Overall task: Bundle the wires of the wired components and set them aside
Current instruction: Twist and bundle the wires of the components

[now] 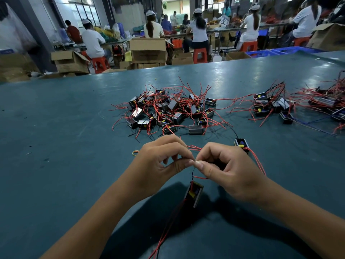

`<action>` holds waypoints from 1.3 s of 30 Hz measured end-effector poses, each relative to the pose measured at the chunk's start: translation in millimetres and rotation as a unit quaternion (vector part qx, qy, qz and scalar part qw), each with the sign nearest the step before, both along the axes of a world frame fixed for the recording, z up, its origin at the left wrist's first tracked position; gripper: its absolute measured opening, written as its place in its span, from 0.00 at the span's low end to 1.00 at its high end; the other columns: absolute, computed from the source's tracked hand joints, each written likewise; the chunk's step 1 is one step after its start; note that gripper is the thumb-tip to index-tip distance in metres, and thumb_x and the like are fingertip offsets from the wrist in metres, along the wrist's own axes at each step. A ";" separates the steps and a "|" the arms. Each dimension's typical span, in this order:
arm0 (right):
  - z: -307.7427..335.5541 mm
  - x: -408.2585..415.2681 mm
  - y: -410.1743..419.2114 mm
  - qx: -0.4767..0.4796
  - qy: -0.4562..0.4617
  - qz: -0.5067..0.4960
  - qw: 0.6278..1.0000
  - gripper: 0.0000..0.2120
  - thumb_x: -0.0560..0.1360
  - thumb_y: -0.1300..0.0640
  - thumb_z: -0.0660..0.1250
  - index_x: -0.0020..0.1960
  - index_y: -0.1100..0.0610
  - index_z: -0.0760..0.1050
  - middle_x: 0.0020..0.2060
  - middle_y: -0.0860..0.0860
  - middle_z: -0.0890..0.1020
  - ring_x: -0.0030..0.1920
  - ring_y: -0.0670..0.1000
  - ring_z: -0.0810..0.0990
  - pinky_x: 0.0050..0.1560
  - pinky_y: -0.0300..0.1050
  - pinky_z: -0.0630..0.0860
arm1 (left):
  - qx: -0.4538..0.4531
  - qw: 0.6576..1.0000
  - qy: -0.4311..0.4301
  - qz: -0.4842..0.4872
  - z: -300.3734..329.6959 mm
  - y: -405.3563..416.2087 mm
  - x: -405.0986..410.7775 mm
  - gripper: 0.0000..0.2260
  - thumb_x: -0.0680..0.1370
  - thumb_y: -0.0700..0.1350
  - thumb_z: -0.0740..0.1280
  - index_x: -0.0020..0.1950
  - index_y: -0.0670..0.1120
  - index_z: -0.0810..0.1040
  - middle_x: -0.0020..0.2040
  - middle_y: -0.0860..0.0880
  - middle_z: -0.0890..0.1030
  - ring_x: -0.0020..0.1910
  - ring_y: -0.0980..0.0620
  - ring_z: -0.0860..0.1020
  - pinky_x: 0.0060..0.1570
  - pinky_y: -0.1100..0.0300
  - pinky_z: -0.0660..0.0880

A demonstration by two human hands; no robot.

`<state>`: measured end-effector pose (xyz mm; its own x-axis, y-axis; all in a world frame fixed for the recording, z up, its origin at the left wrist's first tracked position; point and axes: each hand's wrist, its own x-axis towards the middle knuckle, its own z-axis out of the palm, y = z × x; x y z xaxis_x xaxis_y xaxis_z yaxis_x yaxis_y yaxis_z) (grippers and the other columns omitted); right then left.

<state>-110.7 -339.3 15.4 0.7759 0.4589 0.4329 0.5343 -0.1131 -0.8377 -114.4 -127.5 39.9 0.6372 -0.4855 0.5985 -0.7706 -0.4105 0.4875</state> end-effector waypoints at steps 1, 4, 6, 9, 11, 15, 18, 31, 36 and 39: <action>-0.1 0.2 -0.3 0.003 0.000 0.000 1.000 0.07 0.75 0.49 0.67 0.43 0.52 0.76 0.30 0.60 0.73 0.30 0.56 0.69 0.31 0.44 0.67 | -0.002 1.000 -0.002 0.000 0.4 0.3 0.3 0.05 0.78 0.45 0.71 0.46 0.44 0.83 0.44 0.53 0.78 0.41 0.53 0.75 0.37 0.58 0.72; 0.6 0.5 -0.4 0.002 -0.004 0.002 1.000 0.06 0.75 0.49 0.67 0.43 0.51 0.77 0.30 0.60 0.73 0.30 0.56 0.69 0.31 0.41 0.67 | -0.008 1.000 -0.004 -0.005 0.8 -0.4 -0.1 0.04 0.78 0.44 0.71 0.46 0.45 0.83 0.45 0.53 0.78 0.41 0.54 0.75 0.38 0.60 0.72; 0.8 0.5 -0.4 0.000 -0.004 0.004 1.000 0.06 0.75 0.49 0.67 0.43 0.50 0.77 0.30 0.59 0.74 0.30 0.54 0.69 0.31 0.40 0.68 | -0.008 1.000 -0.001 -0.009 0.0 -0.9 0.4 0.04 0.78 0.44 0.71 0.46 0.44 0.83 0.44 0.53 0.78 0.41 0.54 0.75 0.39 0.61 0.72; 1.6 -0.1 -0.2 0.005 -0.003 0.005 1.000 0.07 0.75 0.48 0.67 0.43 0.51 0.77 0.30 0.58 0.73 0.30 0.49 0.69 0.31 0.40 0.67 | -0.010 1.000 0.010 -0.007 -1.3 0.1 1.5 0.03 0.78 0.43 0.72 0.46 0.44 0.83 0.45 0.52 0.78 0.40 0.51 0.76 0.36 0.53 0.73; 2.6 -1.0 -0.1 0.005 -0.006 0.003 1.000 0.07 0.75 0.48 0.67 0.43 0.51 0.77 0.29 0.58 0.73 0.30 0.52 0.68 0.31 0.42 0.67 | -0.012 1.000 0.018 -0.005 -1.9 0.0 1.4 0.04 0.78 0.44 0.71 0.46 0.44 0.83 0.45 0.52 0.78 0.40 0.50 0.76 0.36 0.50 0.73; 4.4 -2.6 -0.6 -0.005 -0.021 0.005 1.000 0.06 0.76 0.52 0.68 0.42 0.53 0.76 0.28 0.57 0.71 0.28 0.49 0.65 0.30 0.39 0.64 | -0.019 0.998 0.057 -0.006 -1.1 -1.1 -1.9 0.06 0.79 0.47 0.70 0.46 0.45 0.82 0.44 0.54 0.77 0.39 0.50 0.75 0.36 0.53 0.73; 5.2 -2.9 -1.0 -0.035 -0.057 -0.009 0.998 0.06 0.76 0.57 0.68 0.40 0.55 0.75 0.26 0.49 0.67 0.27 0.42 0.62 0.29 0.34 0.62 | -0.036 0.992 0.124 0.000 -0.1 -2.4 -4.1 0.06 0.79 0.48 0.70 0.44 0.47 0.82 0.42 0.51 0.78 0.38 0.49 0.75 0.38 0.51 0.72; 11.1 -6.1 0.0 -0.177 -0.265 -0.083 0.944 0.07 0.76 0.57 0.65 0.42 0.58 0.78 0.32 0.42 0.71 0.32 0.38 0.66 0.36 0.28 0.60 | -0.144 0.894 0.425 0.019 4.0 -12.3 -11.6 0.06 0.72 0.43 0.69 0.34 0.49 0.81 0.32 0.50 0.75 0.32 0.53 0.69 0.32 0.63 0.66; 12.3 -7.1 1.0 -0.214 -0.351 -0.085 0.908 0.07 0.77 0.57 0.65 0.43 0.59 0.78 0.35 0.47 0.77 0.34 0.47 0.73 0.36 0.38 0.67 | -0.182 0.837 0.516 0.019 2.1 -14.5 -15.0 0.08 0.69 0.45 0.68 0.31 0.46 0.76 0.31 0.45 0.69 0.29 0.53 0.65 0.30 0.62 0.64; 11.5 -6.0 0.4 -0.185 -0.276 -0.095 0.938 0.07 0.77 0.56 0.65 0.42 0.57 0.77 0.32 0.43 0.73 0.32 0.41 0.67 0.37 0.32 0.62 | -0.178 0.872 0.454 0.040 1.6 -14.1 -13.5 0.07 0.72 0.46 0.69 0.34 0.48 0.79 0.32 0.45 0.71 0.30 0.52 0.67 0.31 0.62 0.65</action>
<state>-116.7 -338.9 26.8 0.5634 0.5323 0.6318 0.8158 -0.4791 -0.3238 -127.9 -141.6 41.5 0.9500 -0.3051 -0.0672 0.0241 -0.1429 0.9894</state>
